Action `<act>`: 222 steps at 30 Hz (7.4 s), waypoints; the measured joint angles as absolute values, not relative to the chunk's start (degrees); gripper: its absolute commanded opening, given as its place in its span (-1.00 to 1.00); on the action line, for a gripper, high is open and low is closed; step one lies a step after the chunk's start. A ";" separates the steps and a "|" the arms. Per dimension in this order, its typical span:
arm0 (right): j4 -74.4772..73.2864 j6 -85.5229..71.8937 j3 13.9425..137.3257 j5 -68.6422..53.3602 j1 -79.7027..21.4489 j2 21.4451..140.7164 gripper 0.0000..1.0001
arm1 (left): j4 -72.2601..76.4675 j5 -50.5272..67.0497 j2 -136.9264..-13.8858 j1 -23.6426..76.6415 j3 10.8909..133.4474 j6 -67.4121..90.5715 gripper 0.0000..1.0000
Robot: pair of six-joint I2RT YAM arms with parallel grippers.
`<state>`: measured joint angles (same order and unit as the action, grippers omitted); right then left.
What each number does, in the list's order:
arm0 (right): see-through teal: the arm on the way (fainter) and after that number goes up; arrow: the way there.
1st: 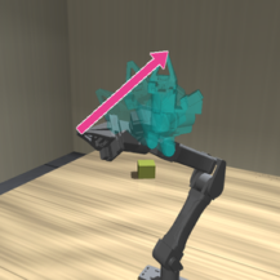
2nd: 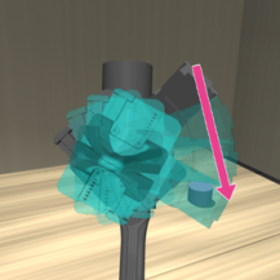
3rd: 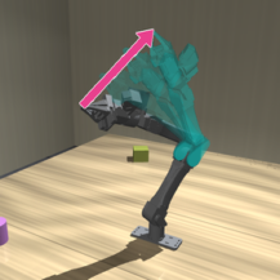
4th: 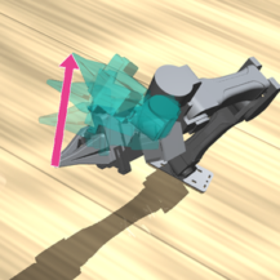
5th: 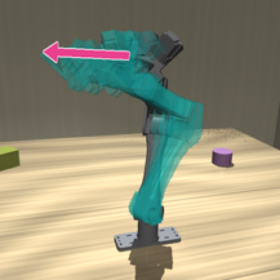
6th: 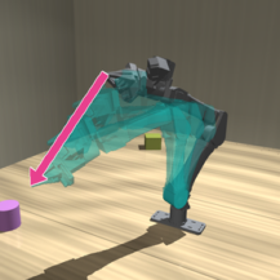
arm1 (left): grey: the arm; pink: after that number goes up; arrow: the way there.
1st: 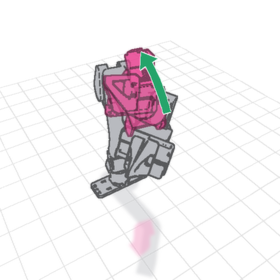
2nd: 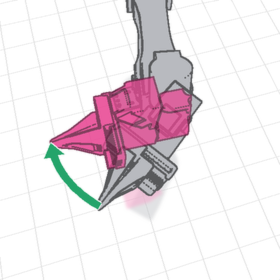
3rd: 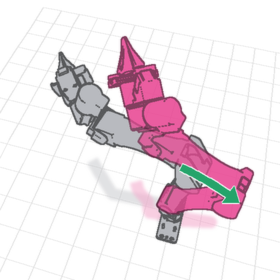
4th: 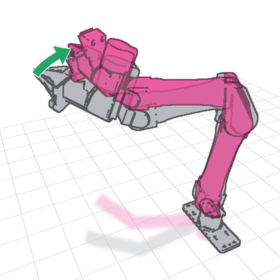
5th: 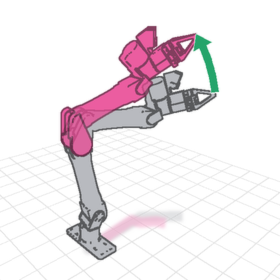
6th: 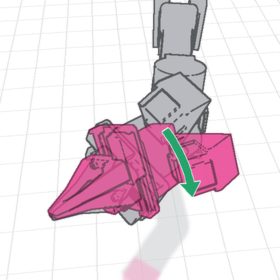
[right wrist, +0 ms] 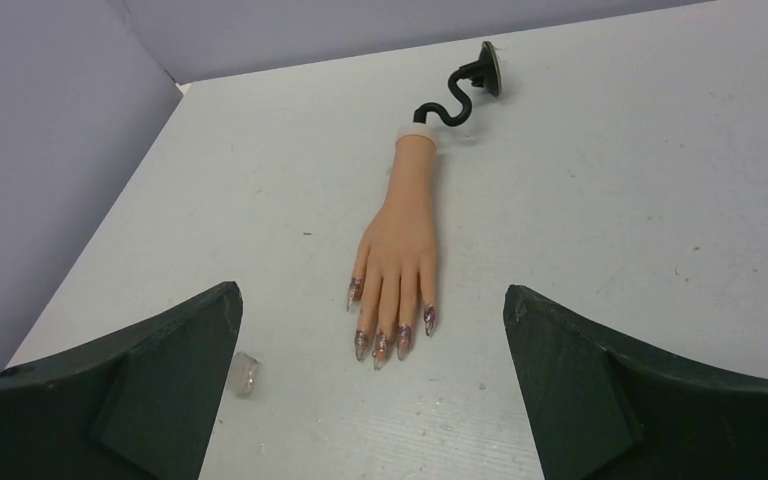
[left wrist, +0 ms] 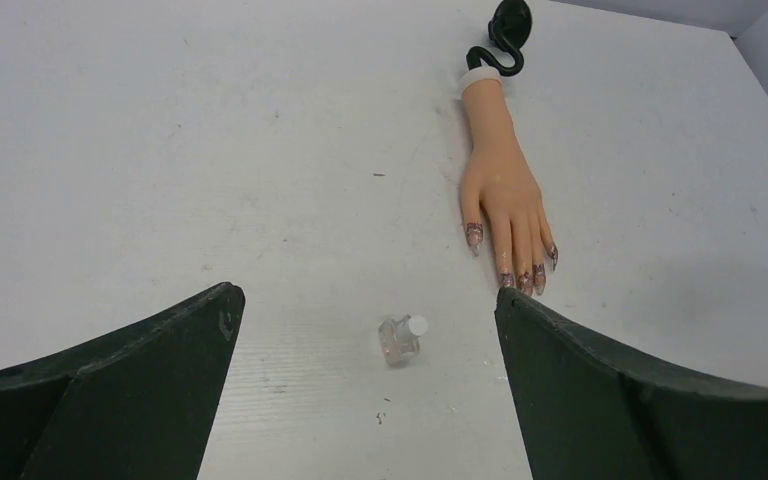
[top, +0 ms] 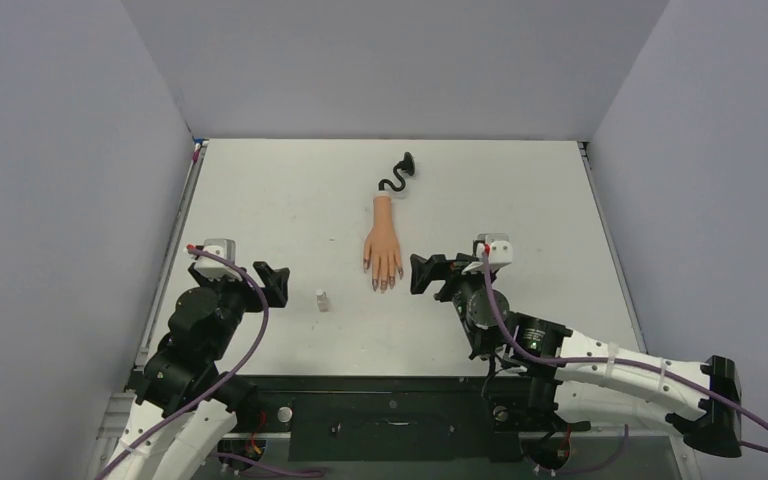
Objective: Paint the nails
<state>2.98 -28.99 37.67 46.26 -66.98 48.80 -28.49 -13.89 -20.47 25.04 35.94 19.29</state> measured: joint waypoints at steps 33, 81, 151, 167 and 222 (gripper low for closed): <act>24.38 -14.83 35.51 48.88 -81.25 70.98 0.99 | -28.60 -14.81 -20.27 25.04 35.92 19.22 0.93; 22.44 -37.39 63.68 40.16 -75.66 118.15 0.24 | -30.44 -28.27 -15.11 25.04 35.55 20.38 0.93; 61.56 -11.05 29.80 10.13 -74.59 109.56 -0.03 | -30.65 -26.72 -17.39 25.04 35.27 20.32 0.93; 79.29 -7.14 30.15 15.94 -75.83 119.48 -0.25 | -30.63 -26.26 -17.69 25.04 35.20 20.32 0.93; 65.19 -4.29 27.57 13.67 -75.29 108.12 -1.00 | -30.65 -19.27 -17.69 25.04 35.00 18.59 0.93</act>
